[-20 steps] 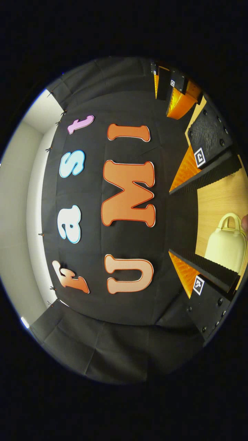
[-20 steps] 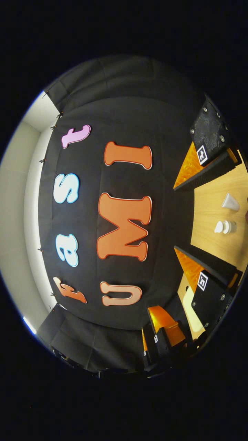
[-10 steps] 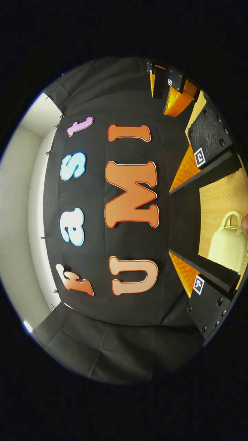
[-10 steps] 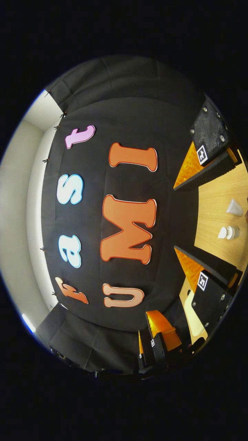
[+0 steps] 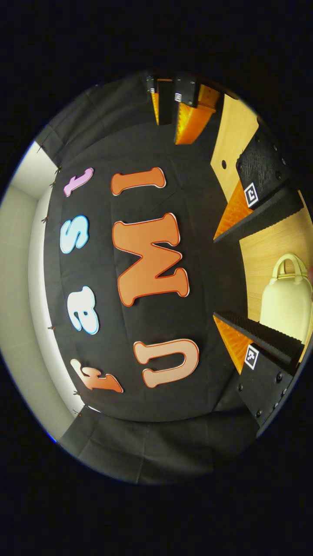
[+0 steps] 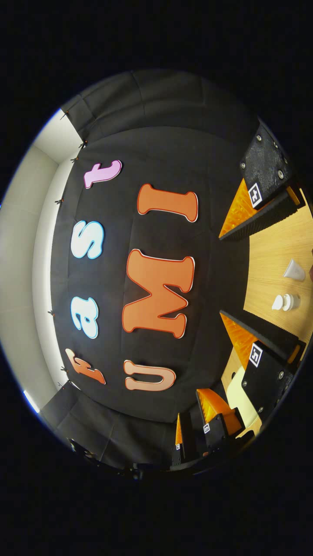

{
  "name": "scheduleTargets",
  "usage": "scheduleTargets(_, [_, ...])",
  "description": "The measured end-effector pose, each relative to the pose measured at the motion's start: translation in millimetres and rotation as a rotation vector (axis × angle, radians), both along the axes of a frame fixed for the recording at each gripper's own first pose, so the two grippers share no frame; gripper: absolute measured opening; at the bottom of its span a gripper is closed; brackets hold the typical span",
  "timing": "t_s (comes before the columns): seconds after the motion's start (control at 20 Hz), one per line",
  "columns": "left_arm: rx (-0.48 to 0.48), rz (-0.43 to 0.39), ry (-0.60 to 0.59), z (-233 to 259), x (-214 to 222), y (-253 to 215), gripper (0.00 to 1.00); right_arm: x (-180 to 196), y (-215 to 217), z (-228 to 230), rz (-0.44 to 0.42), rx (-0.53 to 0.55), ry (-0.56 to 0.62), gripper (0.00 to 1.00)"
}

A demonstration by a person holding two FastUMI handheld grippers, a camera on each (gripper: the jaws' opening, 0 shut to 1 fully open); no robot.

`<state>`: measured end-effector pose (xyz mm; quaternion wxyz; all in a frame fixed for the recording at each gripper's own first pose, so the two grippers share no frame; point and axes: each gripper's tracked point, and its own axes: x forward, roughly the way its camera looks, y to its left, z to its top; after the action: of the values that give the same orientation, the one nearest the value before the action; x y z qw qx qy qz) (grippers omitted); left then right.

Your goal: First open the suitcase, pack the skin care products into it, and then close the suitcase.

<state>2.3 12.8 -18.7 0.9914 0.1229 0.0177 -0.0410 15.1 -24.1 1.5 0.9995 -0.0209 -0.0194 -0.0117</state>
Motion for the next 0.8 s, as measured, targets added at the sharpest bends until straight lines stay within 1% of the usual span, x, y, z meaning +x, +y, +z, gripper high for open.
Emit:
scheduleTargets(0.2, [0.131, -0.044, 0.067, -21, -7, 10, 0.98, 6, -14, 2, -0.024, -0.005, -0.009, 0.97])
scheduleTargets(0.25, [0.152, -0.047, 0.093, -26, -9, 13, 0.98, 7, -19, 2, -0.030, -0.005, -0.011, 0.97])
scheduleTargets(0.3, [0.172, -0.054, 0.121, -33, -11, 17, 0.96, 7, -22, 4, -0.038, -0.006, -0.017, 0.97])
scheduleTargets(0.35, [0.195, -0.056, 0.140, -36, -14, 19, 0.99, 9, -26, 5, -0.048, -0.008, -0.020, 0.97])
scheduleTargets(0.4, [0.230, -0.061, 0.150, -40, -17, 22, 0.96, 9, -30, 5, -0.055, -0.008, -0.019, 0.97])
scheduleTargets(0.6, [0.398, -0.103, 0.206, -57, -23, 40, 0.96, 10, -46, 5, -0.093, -0.011, -0.011, 0.98])
scheduleTargets(0.75, [0.522, -0.106, 0.255, -65, -28, 59, 0.96, 9, -54, 6, -0.116, -0.012, -0.007, 0.98])
scheduleTargets(0.8, [0.564, -0.106, 0.276, -69, -30, 65, 0.94, 8, -56, 7, -0.124, -0.014, -0.010, 0.98])
